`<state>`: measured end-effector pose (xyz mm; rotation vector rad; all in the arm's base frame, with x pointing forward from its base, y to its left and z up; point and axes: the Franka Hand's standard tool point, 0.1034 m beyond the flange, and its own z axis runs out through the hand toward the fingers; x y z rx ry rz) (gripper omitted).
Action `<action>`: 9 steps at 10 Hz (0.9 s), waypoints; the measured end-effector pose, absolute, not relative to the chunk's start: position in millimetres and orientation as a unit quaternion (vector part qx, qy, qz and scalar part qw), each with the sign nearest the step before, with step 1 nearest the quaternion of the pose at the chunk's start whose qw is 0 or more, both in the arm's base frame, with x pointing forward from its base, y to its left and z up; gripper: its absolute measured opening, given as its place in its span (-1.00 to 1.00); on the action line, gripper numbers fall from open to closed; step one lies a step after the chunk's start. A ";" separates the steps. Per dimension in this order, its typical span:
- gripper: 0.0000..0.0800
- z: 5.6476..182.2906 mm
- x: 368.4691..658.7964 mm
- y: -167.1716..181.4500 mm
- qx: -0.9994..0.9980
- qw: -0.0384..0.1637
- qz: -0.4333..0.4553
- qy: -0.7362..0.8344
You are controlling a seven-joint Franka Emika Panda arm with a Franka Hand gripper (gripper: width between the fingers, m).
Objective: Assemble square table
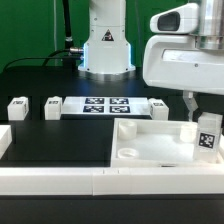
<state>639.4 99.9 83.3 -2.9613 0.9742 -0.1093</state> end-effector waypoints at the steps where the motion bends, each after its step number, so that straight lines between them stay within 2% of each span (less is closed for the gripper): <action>1: -0.27 83.3 639.3 99.3 -0.953 0.010 -0.035 0.301; 2: -0.01 82.7 639.4 100.0 -0.952 0.011 -0.035 0.302; 3: 0.35 82.7 639.5 100.2 -0.952 0.011 -0.035 0.302; 4: 0.35 88.6 639.5 101.3 -0.958 0.013 -0.038 0.284; 5: 0.57 102.2 635.3 101.9 -0.965 0.016 -0.041 0.258; 7: 0.61 125.9 620.3 94.1 -0.979 0.021 -0.043 0.197; 9: 0.62 125.7 616.6 91.6 -0.978 0.022 -0.040 0.201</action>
Offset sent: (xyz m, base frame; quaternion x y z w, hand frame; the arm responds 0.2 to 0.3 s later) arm -0.0133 0.0029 0.0158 0.0077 -0.0083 -0.0468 0.9988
